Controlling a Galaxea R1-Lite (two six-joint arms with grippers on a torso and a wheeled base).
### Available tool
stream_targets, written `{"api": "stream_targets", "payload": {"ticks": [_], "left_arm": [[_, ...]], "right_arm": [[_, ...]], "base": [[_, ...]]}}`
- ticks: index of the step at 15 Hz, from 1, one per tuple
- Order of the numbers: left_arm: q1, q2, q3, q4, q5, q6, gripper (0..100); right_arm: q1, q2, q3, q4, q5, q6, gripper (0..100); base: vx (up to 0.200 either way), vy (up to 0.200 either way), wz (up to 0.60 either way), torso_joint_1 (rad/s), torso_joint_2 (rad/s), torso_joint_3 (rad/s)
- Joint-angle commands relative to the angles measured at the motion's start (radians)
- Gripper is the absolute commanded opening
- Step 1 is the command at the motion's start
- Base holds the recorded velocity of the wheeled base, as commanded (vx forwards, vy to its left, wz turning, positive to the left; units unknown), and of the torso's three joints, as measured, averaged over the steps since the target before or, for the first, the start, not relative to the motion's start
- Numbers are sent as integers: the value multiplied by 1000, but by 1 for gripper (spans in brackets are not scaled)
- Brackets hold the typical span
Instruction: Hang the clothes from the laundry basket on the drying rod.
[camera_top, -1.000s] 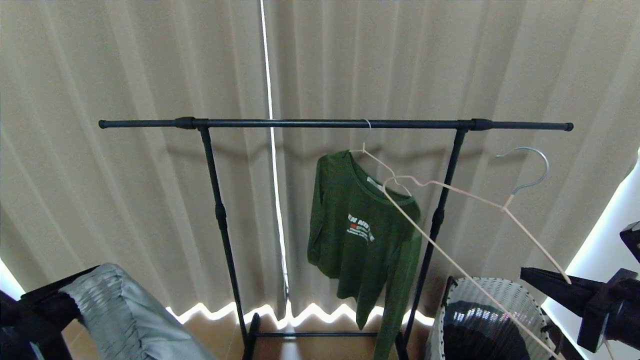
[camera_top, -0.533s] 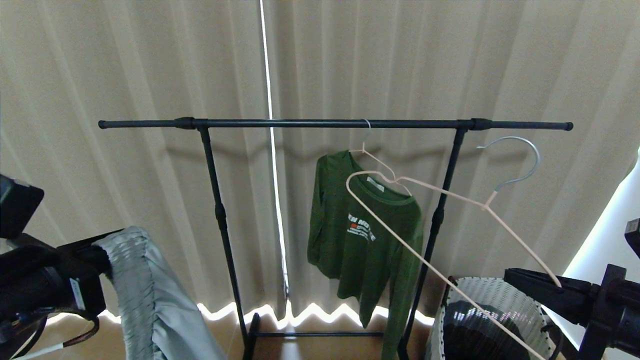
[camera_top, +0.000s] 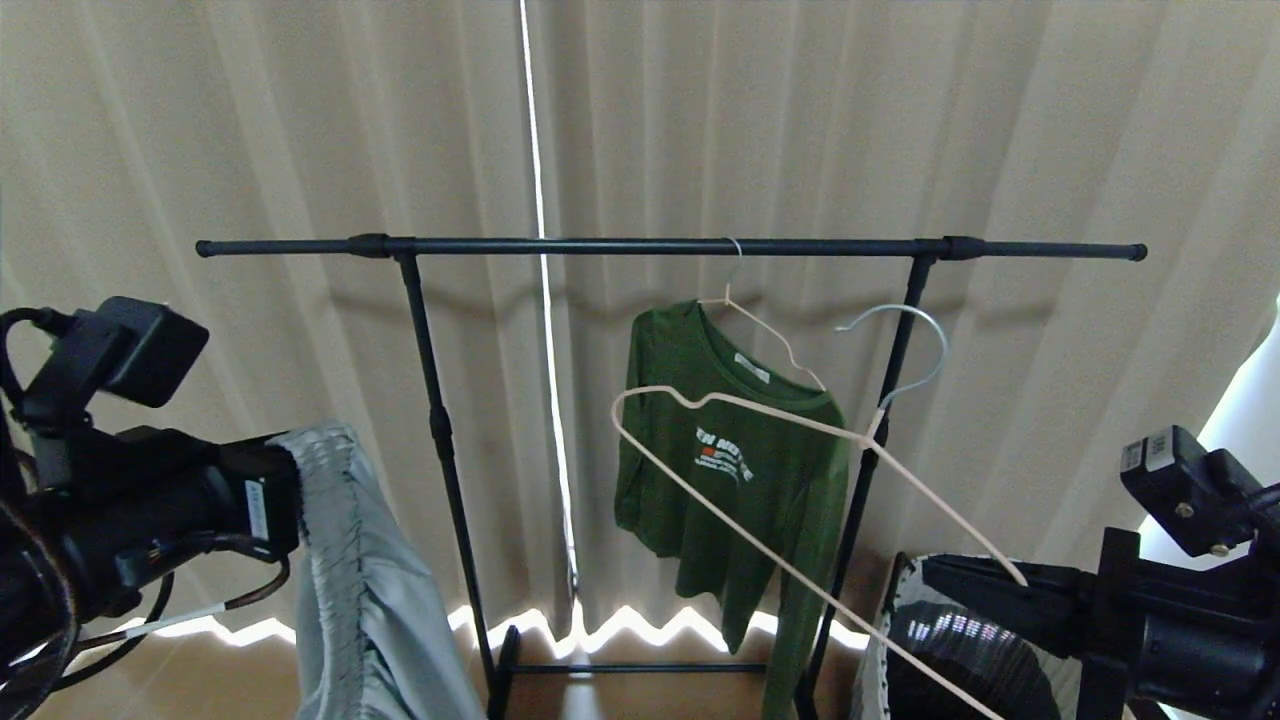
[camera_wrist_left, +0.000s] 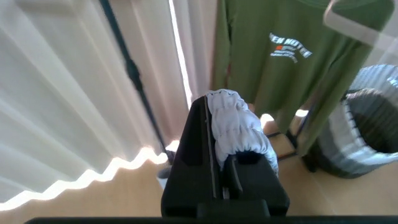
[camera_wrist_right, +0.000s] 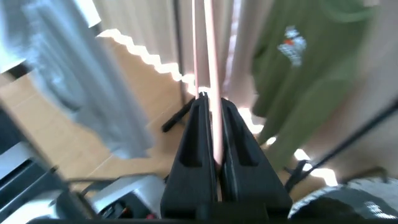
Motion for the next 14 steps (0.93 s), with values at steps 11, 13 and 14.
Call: {"api": "stream_targets", "payload": {"ticks": [11,13,14], "left_arm": [[-128,390,-302,-121,350,-44,0],[-132,392,-306,-122,363,-43,0],[-135,389,-305,-122,364,-43,0]], "right_arm": [[309,171,-3,-199,-7,142,0],[341,151,-4,-199,-5,145,0],[353,153,-9,-199,-7,143,0]], "base": [[0,0,0,0,0,0],[0,0,0,0,0,0],[0,0,0,0,0,0]]}}
